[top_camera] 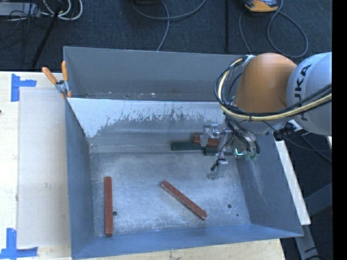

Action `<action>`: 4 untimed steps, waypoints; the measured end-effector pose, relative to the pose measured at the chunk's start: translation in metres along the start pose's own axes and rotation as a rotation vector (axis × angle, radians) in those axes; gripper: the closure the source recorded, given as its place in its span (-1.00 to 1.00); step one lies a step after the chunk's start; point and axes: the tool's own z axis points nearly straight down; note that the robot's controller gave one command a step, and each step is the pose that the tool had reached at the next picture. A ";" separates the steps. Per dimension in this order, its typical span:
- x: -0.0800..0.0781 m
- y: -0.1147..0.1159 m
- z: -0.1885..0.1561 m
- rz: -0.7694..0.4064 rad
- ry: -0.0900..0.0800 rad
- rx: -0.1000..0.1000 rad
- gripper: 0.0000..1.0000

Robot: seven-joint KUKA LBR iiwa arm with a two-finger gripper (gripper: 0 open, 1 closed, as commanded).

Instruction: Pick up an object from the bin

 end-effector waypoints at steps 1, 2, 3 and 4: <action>0.054 0.053 0.082 -0.085 0.005 -0.001 -1.00; 0.084 0.071 0.106 -0.060 0.000 0.000 -1.00; 0.082 0.070 0.104 -0.060 -0.006 0.000 1.00; 0.092 0.074 -0.046 -0.068 -0.016 0.000 1.00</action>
Offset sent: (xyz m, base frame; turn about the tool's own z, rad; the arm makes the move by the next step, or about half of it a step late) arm -0.0501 0.0496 -0.0756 -0.0788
